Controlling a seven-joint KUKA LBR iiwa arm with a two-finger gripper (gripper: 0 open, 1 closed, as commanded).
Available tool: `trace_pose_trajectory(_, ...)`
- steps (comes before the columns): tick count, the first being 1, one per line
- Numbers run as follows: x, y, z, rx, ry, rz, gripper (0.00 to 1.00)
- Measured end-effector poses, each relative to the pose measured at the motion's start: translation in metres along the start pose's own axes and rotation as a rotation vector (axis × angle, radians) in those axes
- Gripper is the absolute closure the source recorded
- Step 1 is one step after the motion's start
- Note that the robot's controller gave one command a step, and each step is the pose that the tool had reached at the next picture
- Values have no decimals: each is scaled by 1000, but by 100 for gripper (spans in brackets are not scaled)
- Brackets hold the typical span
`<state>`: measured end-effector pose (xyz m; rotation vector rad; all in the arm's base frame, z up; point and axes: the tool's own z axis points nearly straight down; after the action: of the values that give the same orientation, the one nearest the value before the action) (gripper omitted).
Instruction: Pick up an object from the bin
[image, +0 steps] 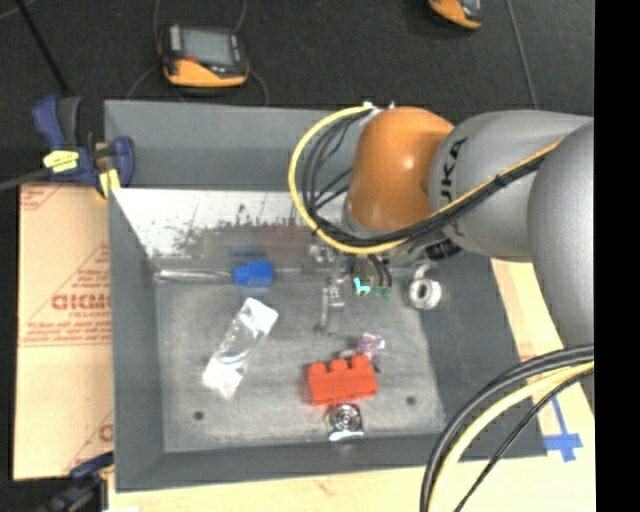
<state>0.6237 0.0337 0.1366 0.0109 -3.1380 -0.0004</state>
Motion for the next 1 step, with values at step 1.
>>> trace_pose_trajectory(1, 97, -69, 4, 3, -1, -145, 0)
